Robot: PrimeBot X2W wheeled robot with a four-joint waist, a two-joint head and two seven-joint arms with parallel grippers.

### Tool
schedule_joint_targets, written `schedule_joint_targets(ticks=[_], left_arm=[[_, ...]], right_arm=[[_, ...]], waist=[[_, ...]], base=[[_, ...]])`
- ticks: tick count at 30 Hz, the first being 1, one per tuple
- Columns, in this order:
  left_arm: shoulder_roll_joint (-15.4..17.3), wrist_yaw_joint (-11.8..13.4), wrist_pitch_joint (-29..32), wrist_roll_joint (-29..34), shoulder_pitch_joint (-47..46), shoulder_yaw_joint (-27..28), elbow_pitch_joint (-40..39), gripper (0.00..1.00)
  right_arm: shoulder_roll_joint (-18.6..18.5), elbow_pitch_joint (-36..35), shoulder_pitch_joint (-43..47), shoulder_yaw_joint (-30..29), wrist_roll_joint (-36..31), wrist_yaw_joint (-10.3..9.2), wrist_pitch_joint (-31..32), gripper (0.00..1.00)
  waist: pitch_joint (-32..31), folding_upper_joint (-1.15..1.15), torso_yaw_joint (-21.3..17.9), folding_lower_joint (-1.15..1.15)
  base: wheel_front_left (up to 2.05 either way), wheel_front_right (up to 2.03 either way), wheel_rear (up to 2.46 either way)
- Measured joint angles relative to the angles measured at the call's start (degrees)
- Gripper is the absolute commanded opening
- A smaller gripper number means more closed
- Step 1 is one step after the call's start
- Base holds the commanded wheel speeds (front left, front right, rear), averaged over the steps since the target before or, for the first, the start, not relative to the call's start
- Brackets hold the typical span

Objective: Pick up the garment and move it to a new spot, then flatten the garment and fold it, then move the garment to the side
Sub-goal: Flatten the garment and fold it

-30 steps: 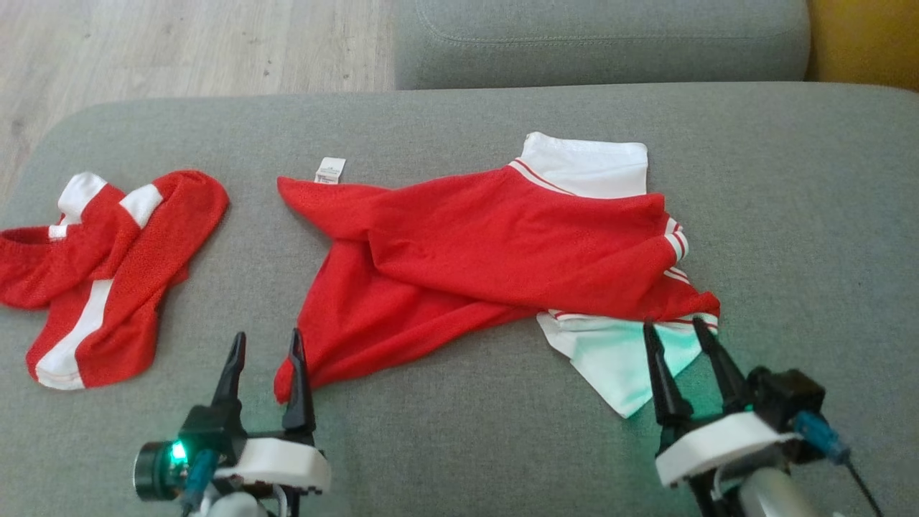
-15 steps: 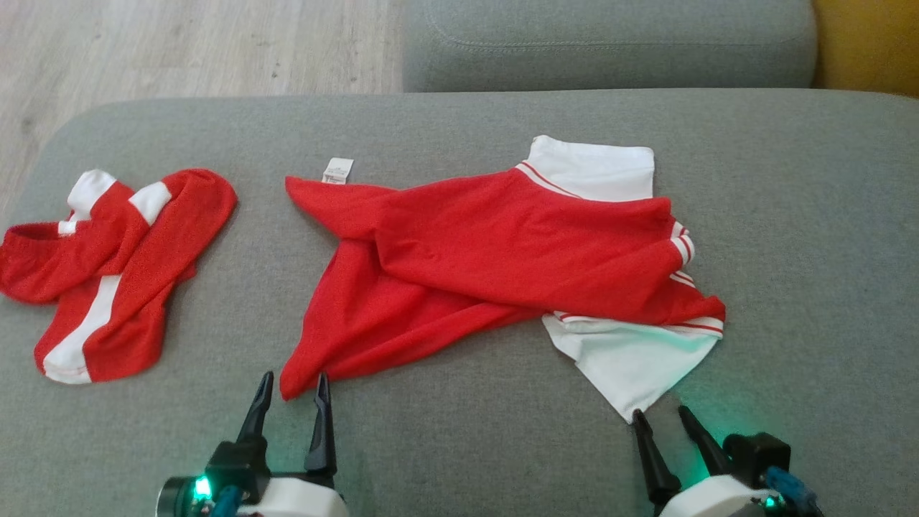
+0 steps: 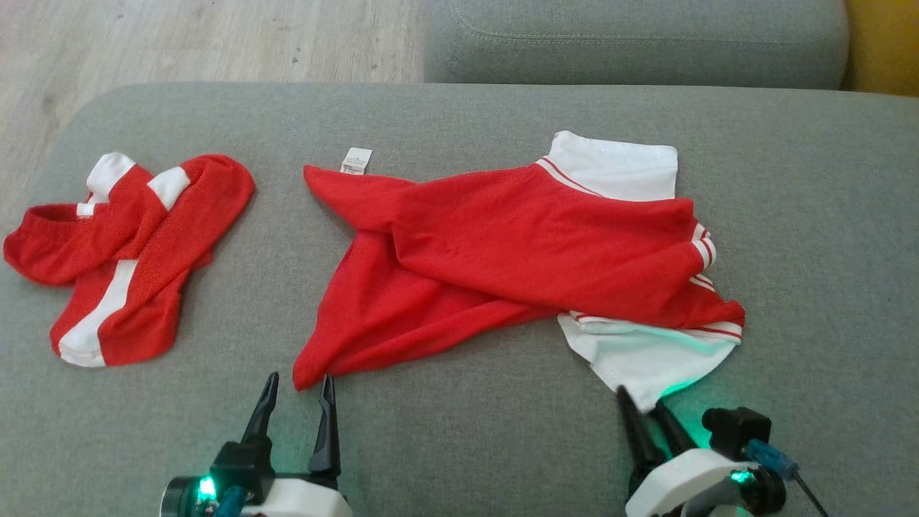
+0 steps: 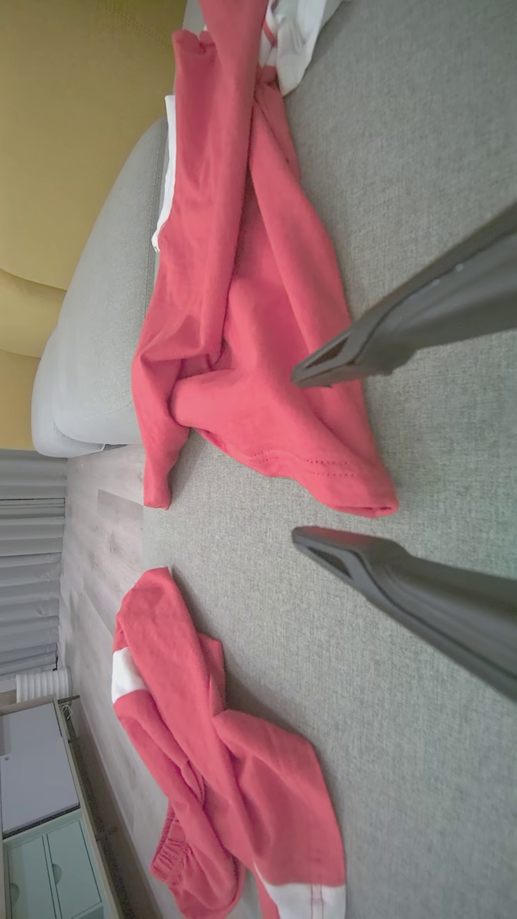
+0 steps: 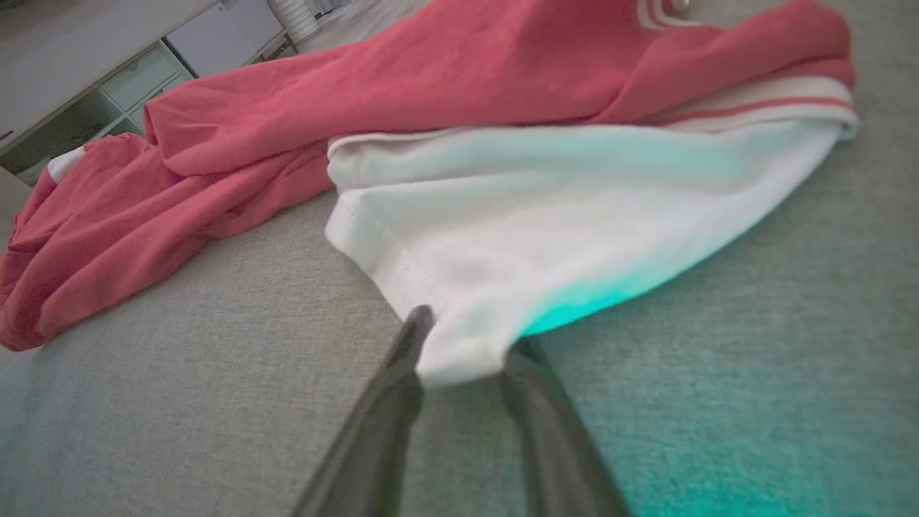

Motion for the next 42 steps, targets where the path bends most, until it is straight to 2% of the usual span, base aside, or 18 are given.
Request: schedule_joint_targets(ticks=[5,12,20,26,30,42], left_arm=[[0.0,0.0,0.0,-1.5,0.0,0.1,0.4,1.0],[0.0,-1.2,0.0,-4.4,0.0,-0.1,2.3,1.0],[0.0,-2.2,0.0,-7.8,0.0,-0.6,5.1,1.0],[0.0,-5.6,0.0,-11.4,-0.1,-2.9,8.8,1.0],[0.0,-5.7,0.0,-13.2,-0.9,-3.5,10.7,1.0],[0.1,-8.3,-0.1,-17.3,-6.3,-5.7,13.0,1.0]], right_arm=[[-0.9,-1.6,0.6,-2.2,0.9,0.0,0.4,0.0],[-7.2,-7.5,6.1,-11.5,0.6,0.0,0.7,0.0],[-9.1,-14.9,8.6,-17.5,-1.9,0.0,0.8,0.0],[-9.2,-16.6,8.6,-17.9,-2.5,0.0,0.8,0.0],[-9.2,-16.9,8.6,-17.5,-2.5,0.0,0.8,0.0],[-9.2,-17.7,8.0,-16.0,-2.4,0.0,0.8,0.0]], waist=[[0.0,0.0,-0.7,0.0],[0.0,0.0,-2.8,0.0],[0.0,0.0,-4.9,0.0],[0.6,0.0,-6.1,0.0],[1.3,0.0,-6.6,0.0],[3.4,0.0,-8.3,0.0]], base=[[0.0,0.0,0.0],[0.0,0.0,0.0],[0.0,0.0,0.0],[0.0,0.0,0.0],[0.0,0.0,0.0],[0.0,0.0,0.0]])
